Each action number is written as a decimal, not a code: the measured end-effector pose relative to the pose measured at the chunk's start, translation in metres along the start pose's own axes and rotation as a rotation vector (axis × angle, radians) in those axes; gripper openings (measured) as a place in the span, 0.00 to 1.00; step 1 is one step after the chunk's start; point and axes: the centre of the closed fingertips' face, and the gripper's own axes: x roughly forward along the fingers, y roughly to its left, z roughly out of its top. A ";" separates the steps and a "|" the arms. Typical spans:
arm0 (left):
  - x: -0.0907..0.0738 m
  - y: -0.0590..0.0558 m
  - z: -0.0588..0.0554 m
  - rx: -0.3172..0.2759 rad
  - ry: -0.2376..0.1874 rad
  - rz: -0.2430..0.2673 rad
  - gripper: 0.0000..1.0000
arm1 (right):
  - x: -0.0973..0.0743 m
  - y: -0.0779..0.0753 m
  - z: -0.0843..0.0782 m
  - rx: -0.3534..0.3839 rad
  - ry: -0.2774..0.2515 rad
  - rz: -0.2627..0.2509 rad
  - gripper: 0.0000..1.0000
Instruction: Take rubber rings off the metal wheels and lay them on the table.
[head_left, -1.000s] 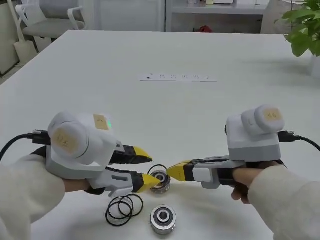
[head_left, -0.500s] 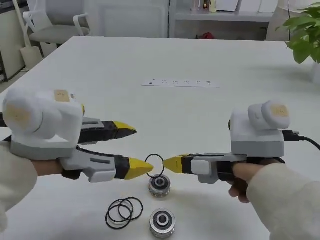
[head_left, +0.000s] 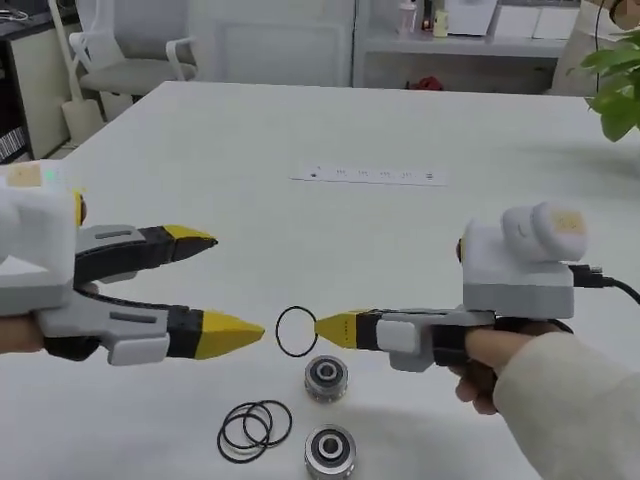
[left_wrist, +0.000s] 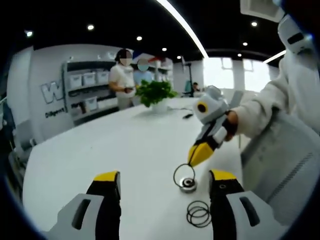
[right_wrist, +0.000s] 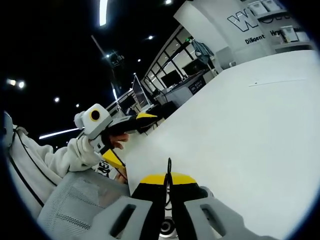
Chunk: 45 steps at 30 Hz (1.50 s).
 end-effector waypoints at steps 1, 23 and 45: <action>-0.003 0.002 -0.001 -0.006 -0.001 0.009 0.75 | 0.000 0.001 0.000 -0.002 0.002 0.002 0.00; -0.036 -0.005 -0.036 -0.049 0.045 0.047 0.90 | 0.007 0.007 -0.012 -0.008 0.062 0.037 0.00; -0.038 -0.017 -0.059 -0.059 0.106 0.014 0.90 | 0.020 0.013 -0.053 -0.022 0.208 0.061 0.00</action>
